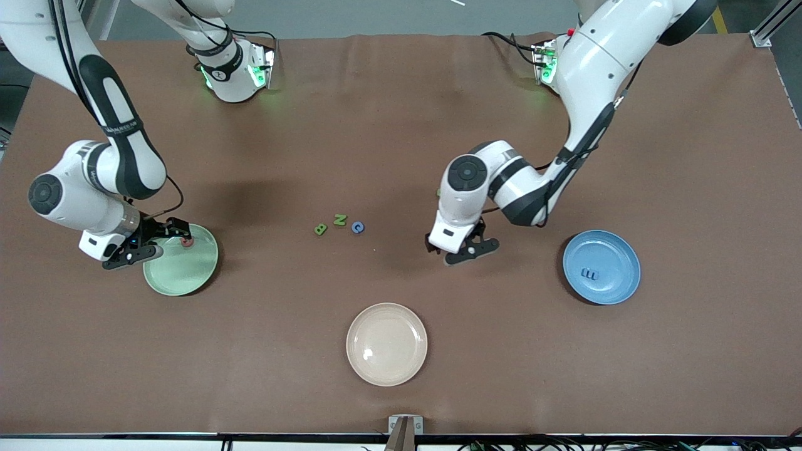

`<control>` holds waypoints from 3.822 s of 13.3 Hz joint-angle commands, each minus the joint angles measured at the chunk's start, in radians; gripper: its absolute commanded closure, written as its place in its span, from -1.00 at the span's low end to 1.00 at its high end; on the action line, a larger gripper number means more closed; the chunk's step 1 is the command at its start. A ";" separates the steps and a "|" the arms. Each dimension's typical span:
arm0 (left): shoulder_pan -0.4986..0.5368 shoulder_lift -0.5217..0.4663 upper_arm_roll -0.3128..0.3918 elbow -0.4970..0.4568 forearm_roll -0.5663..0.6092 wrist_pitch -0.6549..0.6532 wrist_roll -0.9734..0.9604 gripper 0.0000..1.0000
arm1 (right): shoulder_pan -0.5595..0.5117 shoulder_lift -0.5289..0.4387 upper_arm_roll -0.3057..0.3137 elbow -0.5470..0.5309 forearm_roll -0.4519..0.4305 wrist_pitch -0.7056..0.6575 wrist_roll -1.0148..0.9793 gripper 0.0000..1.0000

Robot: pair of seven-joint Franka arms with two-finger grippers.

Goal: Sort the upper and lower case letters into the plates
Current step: 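Release the Q on the green plate while the left gripper returns to letters, then grasp the green B with the right gripper while the left gripper grasps green b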

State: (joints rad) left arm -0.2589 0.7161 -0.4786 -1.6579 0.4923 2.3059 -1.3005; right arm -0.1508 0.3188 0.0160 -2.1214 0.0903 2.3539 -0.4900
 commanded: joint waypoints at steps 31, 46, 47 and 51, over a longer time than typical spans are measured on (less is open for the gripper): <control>-0.055 0.066 0.005 -0.013 0.009 -0.025 -0.184 -0.22 | 0.680 0.190 0.007 0.077 -0.061 0.102 1.634 -0.28; -0.051 0.049 0.000 -0.060 0.009 -0.026 -0.281 0.46 | 0.669 0.218 0.004 0.078 -0.073 0.148 1.630 0.58; -0.048 0.048 0.000 -0.060 0.009 -0.026 -0.273 0.76 | 0.669 0.217 0.006 0.081 -0.073 0.148 1.628 0.68; 0.004 -0.021 0.000 -0.054 0.011 -0.054 -0.225 0.99 | 0.659 0.172 -0.001 0.093 -0.073 0.116 1.611 0.75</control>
State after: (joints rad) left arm -0.2965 0.7698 -0.4763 -1.6802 0.4923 2.2866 -1.5531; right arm 0.5225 0.5210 0.0175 -2.0318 0.0331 2.4868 1.1266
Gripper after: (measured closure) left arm 0.630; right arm 0.744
